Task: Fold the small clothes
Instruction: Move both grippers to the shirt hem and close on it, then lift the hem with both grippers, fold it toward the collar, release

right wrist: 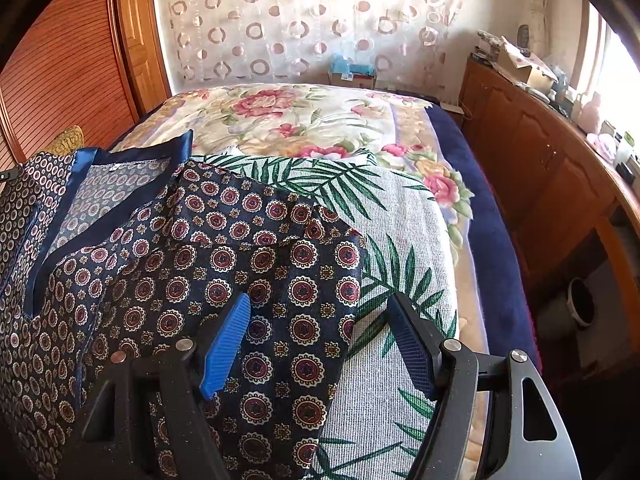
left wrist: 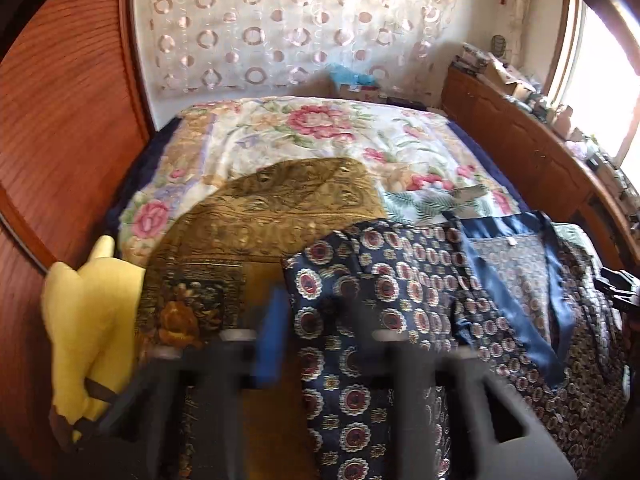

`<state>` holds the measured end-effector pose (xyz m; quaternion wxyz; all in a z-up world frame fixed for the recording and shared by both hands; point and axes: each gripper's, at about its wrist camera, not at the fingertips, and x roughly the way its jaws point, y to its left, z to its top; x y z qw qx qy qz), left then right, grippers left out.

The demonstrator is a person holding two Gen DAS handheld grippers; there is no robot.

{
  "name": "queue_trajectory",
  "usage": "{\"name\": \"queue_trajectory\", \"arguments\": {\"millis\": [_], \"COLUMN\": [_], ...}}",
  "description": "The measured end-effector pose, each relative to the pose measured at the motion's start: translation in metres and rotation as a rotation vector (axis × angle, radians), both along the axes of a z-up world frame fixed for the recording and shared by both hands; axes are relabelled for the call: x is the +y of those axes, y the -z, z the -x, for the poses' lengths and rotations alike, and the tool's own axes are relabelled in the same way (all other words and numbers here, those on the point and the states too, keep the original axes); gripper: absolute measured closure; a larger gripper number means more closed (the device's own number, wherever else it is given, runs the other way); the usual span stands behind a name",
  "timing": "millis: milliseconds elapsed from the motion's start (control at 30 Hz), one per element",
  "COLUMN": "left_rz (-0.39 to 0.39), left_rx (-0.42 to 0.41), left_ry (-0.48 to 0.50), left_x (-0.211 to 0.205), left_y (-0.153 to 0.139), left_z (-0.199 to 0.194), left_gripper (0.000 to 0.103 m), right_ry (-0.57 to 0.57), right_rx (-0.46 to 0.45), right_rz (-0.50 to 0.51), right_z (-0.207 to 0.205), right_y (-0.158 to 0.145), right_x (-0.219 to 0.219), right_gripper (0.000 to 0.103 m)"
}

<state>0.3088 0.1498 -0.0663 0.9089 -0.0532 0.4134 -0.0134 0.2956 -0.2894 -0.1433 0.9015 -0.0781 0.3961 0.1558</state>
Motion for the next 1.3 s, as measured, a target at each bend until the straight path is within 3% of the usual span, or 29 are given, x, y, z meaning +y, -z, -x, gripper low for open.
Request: {"name": "queue_trajectory", "arguments": {"millis": [33, 100, 200, 267, 367, 500, 800, 1000, 1100, 1300], "left_rz": [0.018, 0.065, 0.049, 0.054, 0.044, 0.045, 0.054, 0.067, 0.099, 0.072], "left_rx": [-0.006, -0.050, -0.100, -0.146, -0.189, -0.238, -0.301, -0.289, -0.264, -0.230], "left_ry": [0.011, 0.043, 0.055, 0.066, 0.080, 0.106, 0.087, 0.026, -0.008, -0.030], "left_x": [-0.001, -0.002, -0.010, -0.017, -0.027, -0.039, -0.036, -0.019, -0.009, -0.003], "left_y": [-0.002, -0.009, -0.022, -0.034, -0.047, -0.058, -0.055, -0.031, -0.016, -0.003], "left_z": [0.001, 0.009, 0.022, 0.036, 0.058, 0.091, 0.167, 0.224, 0.254, 0.298], "left_gripper": [0.101, 0.101, 0.101, 0.101, 0.101, 0.101, 0.101, 0.101, 0.101, 0.101], "right_ry": [-0.009, -0.046, -0.105, -0.126, -0.126, -0.101, -0.108, -0.103, -0.092, -0.089], "right_rx": [-0.002, -0.007, 0.002, 0.012, -0.019, -0.118, -0.279, -0.278, -0.254, -0.171], "right_rz": [-0.002, -0.007, -0.005, 0.011, 0.025, -0.038, -0.106, -0.125, -0.132, -0.132], "right_z": [0.001, 0.002, 0.004, 0.005, 0.011, 0.033, 0.125, 0.184, 0.208, 0.252], "right_y": [-0.001, -0.002, -0.004, -0.005, -0.014, -0.042, -0.085, -0.072, -0.062, -0.046], "right_x": [0.001, 0.003, 0.012, 0.018, 0.021, 0.014, -0.007, -0.025, -0.037, -0.056], "right_gripper": [0.039, 0.066, 0.091, 0.098, 0.100, 0.100, 0.100, 0.100, 0.100, 0.100]}}
